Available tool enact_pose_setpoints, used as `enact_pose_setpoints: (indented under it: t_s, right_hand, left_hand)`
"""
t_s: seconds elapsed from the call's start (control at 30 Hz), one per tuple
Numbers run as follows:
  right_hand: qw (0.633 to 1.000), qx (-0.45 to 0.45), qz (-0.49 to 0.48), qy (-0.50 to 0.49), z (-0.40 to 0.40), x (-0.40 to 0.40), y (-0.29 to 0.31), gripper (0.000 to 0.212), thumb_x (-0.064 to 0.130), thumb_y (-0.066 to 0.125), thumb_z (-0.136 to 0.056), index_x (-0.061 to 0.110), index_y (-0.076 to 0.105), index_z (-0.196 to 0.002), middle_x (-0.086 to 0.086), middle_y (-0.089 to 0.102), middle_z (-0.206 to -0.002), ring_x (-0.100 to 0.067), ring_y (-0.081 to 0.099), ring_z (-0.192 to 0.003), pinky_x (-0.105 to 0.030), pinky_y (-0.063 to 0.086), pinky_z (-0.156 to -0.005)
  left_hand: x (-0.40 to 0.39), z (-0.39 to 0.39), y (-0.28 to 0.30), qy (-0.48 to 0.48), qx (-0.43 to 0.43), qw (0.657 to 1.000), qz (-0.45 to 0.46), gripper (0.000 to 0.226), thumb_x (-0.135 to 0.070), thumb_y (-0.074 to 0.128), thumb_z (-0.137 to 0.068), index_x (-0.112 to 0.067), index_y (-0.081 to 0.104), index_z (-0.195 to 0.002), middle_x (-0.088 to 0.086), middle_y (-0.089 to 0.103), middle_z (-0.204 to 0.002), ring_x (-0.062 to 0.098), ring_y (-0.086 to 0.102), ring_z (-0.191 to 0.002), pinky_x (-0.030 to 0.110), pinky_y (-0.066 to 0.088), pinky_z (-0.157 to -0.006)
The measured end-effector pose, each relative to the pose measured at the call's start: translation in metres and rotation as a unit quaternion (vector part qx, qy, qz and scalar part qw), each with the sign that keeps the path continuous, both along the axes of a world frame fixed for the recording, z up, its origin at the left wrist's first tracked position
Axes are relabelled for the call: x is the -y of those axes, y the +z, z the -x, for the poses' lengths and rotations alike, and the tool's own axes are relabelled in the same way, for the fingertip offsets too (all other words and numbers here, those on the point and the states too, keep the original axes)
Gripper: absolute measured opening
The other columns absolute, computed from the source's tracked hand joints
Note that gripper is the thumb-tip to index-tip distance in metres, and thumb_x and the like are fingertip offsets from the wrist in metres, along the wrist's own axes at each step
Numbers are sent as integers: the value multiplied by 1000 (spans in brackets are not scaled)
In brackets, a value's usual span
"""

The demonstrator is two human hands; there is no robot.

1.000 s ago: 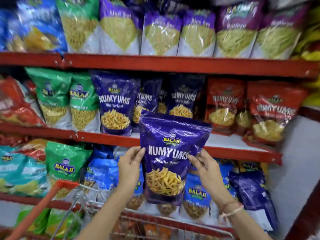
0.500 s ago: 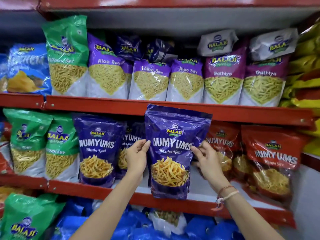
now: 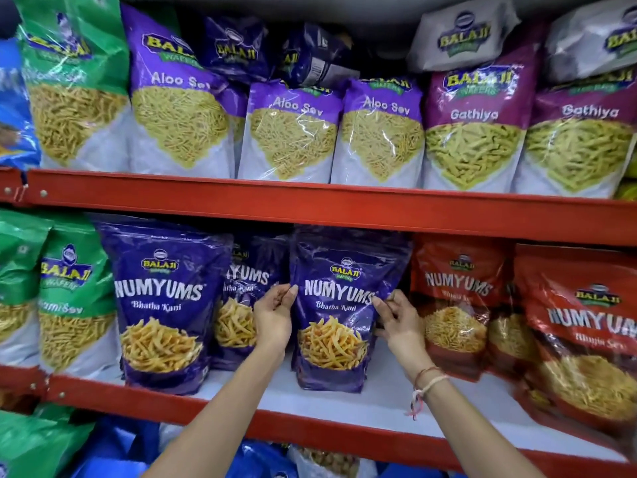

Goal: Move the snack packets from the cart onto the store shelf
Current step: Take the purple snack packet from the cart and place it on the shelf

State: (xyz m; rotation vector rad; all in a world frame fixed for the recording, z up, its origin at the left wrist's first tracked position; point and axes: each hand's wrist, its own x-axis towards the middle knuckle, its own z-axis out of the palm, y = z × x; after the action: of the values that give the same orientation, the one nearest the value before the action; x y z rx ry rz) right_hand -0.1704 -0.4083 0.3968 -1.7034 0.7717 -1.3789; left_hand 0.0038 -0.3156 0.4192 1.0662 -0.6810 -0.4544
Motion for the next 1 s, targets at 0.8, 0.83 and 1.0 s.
enact_pose_setpoints:
  t_s: [0.8, 0.83, 1.0]
  right_hand:
    - [983, -101, -139, 68, 31, -98, -39, 80, 79, 26, -77, 36, 35, -143, 8, 37, -153, -16, 36, -140, -48, 27, -119]
    - [983, -109, -132, 66, 33, -103, -38, 76, 75, 24, -80, 34, 35, -144, 10, 38, -151, -15, 35, -140, -46, 26, -119]
    - [982, -134, -112, 69, 38, -123, -35, 62, 61, 22, -92, 31, 33, -145, 15, 39, -144, -13, 32, -140, -30, 24, -111]
  left_hand:
    - [-85, 9, -44, -198, 67, 964, -167, 68, -54, -1, -90, -21, 22, -144, 18, 34, -149, 37, 31, -137, 51, 24, -112]
    - [-90, 10, -45, -195, 77, 963, -170, 67, -53, -1, -90, -21, 22, -144, 17, 33, -149, 34, 32, -137, 48, 27, -111]
    - [-107, 18, -44, -200, 126, 953, -188, 80, -63, 0, -79, -23, 19, -145, 12, 31, -151, 29, 31, -138, 44, 24, -114]
